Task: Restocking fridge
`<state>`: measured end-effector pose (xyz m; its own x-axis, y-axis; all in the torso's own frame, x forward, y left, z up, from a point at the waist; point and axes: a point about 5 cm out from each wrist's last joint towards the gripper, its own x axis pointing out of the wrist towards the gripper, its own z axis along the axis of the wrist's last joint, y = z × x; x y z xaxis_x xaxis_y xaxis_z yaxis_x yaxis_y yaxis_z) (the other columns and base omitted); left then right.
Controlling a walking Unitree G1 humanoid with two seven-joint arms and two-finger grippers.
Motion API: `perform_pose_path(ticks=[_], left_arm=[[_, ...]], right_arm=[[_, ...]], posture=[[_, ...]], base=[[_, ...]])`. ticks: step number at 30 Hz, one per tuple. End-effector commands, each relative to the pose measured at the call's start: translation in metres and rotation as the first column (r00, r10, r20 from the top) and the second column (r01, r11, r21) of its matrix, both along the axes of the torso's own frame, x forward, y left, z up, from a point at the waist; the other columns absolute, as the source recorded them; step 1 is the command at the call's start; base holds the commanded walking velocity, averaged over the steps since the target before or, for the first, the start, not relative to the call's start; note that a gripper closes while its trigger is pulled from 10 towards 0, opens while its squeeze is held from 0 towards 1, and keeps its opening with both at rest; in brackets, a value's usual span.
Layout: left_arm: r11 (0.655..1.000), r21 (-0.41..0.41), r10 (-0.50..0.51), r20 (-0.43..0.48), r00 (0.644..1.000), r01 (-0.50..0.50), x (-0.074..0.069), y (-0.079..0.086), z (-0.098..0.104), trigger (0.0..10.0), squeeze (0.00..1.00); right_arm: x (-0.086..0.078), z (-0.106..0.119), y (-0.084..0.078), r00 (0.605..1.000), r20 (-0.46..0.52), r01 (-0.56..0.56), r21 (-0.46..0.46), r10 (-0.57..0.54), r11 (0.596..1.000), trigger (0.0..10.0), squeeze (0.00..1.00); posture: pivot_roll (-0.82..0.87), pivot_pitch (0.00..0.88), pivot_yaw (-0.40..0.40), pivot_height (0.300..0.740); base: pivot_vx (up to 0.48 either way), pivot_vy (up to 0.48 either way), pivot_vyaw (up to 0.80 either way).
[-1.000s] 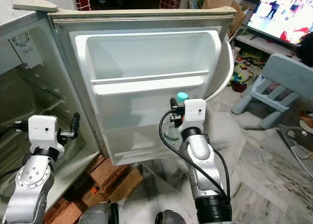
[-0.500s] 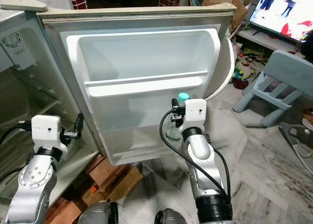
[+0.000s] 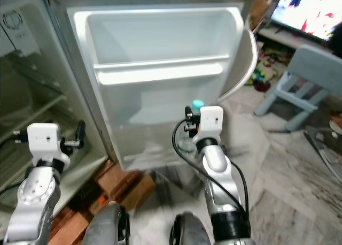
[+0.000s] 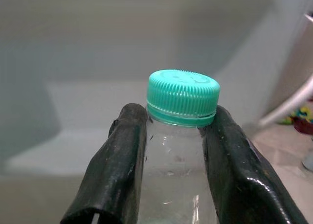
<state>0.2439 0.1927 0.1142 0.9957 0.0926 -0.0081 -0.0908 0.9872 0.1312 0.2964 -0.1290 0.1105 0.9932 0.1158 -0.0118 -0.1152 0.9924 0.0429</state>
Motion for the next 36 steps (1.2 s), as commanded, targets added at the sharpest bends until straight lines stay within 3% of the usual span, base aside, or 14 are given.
perform_pose_path(ticks=[1,6,14,20,30,36], left_arm=[[1.000,-0.009,-0.024,-0.010,1.000,0.024,0.000,-0.002,-0.001,10.0,0.00],[0.999,-0.012,-0.042,-0.018,0.999,0.041,0.000,-0.004,-0.003,10.0,0.00],[0.997,-0.012,-0.073,0.012,0.997,0.073,0.012,-0.009,0.002,10.0,0.00],[0.994,-0.004,-0.111,0.005,0.994,0.111,0.010,-0.010,-0.001,10.0,0.00],[0.994,-0.009,-0.112,0.021,0.993,0.112,0.014,-0.010,0.000,10.0,0.00],[0.992,-0.018,-0.122,0.018,0.992,0.122,0.011,-0.014,-0.002,10.0,0.00]], right_arm=[[0.002,0.005,-0.005,1.000,0.023,0.018,0.001,-0.018,1.000,10.0,0.00],[0.003,0.004,-0.003,1.000,0.022,0.012,0.007,-0.012,1.000,10.0,0.00],[0.012,0.012,0.002,0.999,0.047,-0.010,0.023,0.009,1.000,10.0,0.00],[0.011,0.007,-0.004,0.999,0.039,0.013,0.017,-0.014,1.000,10.0,0.00],[0.010,0.007,0.002,0.999,0.043,-0.013,0.005,0.013,1.000,10.0,0.00],[0.013,0.008,-0.002,0.999,0.048,-0.003,-0.014,0.004,1.000,10.0,0.00]], posture=[[0.13,0.127,-0.062,0.665],[0.14,0.118,-0.066,0.665],[0.12,0.100,-0.063,0.665],[0.12,0.110,-0.053,0.665],[0.11,0.099,-0.068,0.665],[0.12,0.098,-0.067,0.665]], base=[[0.000,0.000,0.00],[0.000,0.000,0.00],[0.000,0.000,0.00],[0.000,0.000,0.00],[0.000,0.000,0.00],[0.254,0.000,0.00]])
